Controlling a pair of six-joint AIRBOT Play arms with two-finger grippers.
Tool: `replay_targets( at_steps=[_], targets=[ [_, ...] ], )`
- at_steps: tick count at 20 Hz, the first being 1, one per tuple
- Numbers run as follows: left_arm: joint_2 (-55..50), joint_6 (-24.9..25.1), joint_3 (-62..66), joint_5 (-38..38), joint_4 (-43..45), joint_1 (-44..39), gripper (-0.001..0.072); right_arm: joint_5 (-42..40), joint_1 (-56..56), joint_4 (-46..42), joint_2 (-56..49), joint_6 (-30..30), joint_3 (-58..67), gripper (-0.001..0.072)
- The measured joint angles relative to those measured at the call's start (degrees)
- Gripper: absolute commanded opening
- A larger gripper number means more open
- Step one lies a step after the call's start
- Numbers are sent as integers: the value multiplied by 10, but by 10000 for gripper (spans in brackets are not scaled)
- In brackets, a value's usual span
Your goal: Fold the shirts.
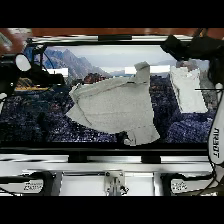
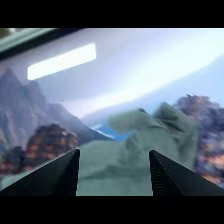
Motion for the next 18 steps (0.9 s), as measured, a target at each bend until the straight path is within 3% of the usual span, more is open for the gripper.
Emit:
replay_targets(
  at_steps=[2, 5, 8, 13, 18],
  targets=[
    [0, 26, -4, -61, -9, 40, 581, -93, -36, -55, 26, -8, 0, 554],
    [0, 51, -61, -101, -69, 100, 584, -241, -92, -97, 44, -34, -3, 555],
    [-2, 73, -151, -65, -156, 131, 631, -335, -131, -80, 51, -51, -15, 555],
    [-11, 88, -258, 31, -226, 127, 619, -379, -146, -43, 56, -61, -31, 555],
    [-32, 92, -285, 73, -247, 110, 601, -387, -148, -36, 56, -63, -36, 555]
  ],
)
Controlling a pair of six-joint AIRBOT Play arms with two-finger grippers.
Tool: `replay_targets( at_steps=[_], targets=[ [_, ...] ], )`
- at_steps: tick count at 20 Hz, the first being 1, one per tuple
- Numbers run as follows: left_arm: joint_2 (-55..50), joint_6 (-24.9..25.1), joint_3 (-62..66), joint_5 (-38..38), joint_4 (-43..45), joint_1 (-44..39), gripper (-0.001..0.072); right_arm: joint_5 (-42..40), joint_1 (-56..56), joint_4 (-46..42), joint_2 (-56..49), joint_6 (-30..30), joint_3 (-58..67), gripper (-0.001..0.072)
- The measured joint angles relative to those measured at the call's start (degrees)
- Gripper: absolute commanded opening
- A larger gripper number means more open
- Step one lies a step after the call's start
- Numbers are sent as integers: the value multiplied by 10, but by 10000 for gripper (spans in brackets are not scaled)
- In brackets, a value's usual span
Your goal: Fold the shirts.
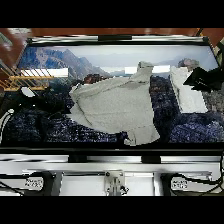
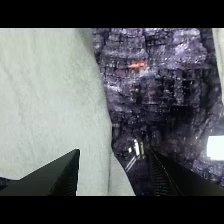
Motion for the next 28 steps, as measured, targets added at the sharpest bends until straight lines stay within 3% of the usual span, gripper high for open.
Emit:
replay_targets(
  at_steps=[1, 3, 4, 6, 7, 9, 14, 20, 26, 27, 28],
  targets=[
    [-4, 0, -2, 7, -1, -5, 600, 0, 0, 0, 0, 0, 0, 555],
    [-10, 0, -3, 23, -8, -17, 373, -2, -1, 1, 0, 0, 0, 555],
    [-14, 0, -5, 33, -9, -23, 357, -2, -1, 1, 0, 0, 0, 555],
    [-16, -11, -5, 56, -10, -33, 237, -4, -1, 1, 0, 0, 0, 555],
    [-17, -17, -6, 63, -10, -37, 136, -5, -1, -2, 0, 0, -1, 556],
    [-19, -23, -6, 72, -8, -41, 37, -14, -1, -17, 0, -3, -7, 556],
    [-9, -2, -6, 56, -9, -43, 36, -45, 7, -44, 0, -16, -122, 557],
    [47, 26, -6, 43, -10, -45, 35, 79, 75, -8, -4, -48, -305, 557],
    [92, 38, -7, 42, -10, -45, 36, 142, 143, 7, -49, -63, -350, 555],
    [97, 38, -7, 42, -10, -45, 36, 146, 154, 8, -55, -64, -352, 540],
    [102, 39, -7, 42, -10, -45, 36, 149, 162, 8, -58, -65, -354, 352]
  ],
)
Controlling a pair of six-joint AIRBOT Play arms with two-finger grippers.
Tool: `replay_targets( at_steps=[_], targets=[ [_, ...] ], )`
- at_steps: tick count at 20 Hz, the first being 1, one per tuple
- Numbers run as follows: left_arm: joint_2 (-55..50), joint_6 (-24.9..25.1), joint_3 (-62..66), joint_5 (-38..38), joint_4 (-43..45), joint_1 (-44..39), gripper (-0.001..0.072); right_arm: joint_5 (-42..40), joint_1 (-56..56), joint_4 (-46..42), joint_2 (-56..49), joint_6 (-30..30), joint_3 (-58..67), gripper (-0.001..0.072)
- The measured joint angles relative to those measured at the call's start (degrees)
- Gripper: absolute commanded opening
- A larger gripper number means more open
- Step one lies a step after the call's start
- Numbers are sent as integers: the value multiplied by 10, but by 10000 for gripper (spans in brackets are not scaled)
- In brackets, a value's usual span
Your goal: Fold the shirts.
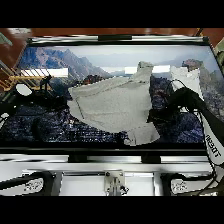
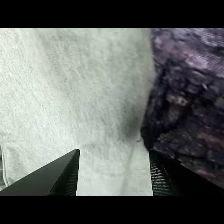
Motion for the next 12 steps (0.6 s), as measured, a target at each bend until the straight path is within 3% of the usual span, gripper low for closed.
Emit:
replay_targets(
  at_steps=[3, 7, 12],
  targets=[
    [19, 1, 0, 1, 0, 0, 36, 5, 22, 15, -6, 5, -2, 71],
    [74, 3, 23, 2, 12, 0, 35, -8, 31, 30, 28, 11, 29, 71],
    [204, 28, 174, 16, 35, 0, 36, 12, 35, 34, 178, -45, 207, 71]
  ],
)
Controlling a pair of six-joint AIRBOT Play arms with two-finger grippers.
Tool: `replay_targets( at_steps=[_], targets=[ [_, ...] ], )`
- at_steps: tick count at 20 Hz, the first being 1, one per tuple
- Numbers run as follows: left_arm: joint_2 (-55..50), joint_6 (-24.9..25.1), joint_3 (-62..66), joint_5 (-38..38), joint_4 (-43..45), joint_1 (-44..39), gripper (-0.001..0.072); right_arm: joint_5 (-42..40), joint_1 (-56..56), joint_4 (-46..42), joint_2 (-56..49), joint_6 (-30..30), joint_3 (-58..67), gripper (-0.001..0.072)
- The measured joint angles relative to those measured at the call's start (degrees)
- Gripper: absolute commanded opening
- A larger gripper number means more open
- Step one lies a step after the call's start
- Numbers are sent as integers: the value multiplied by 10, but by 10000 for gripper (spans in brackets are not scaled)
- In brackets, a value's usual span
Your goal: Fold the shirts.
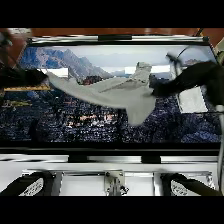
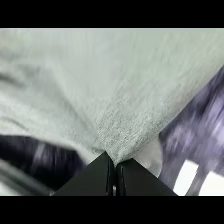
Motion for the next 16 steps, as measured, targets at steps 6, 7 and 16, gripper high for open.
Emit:
replay_targets(
  at_steps=[6, 7, 16],
  targets=[
    [165, 16, 201, 70, 1, 0, 36, 192, 0, -5, 204, -24, 206, 71],
    [187, 16, 215, 76, 1, 0, 36, 212, 0, -5, 231, -24, 222, 72],
    [255, -4, 216, 26, 50, 0, 36, 194, 1, -21, 282, -7, 260, 72]
  ],
)
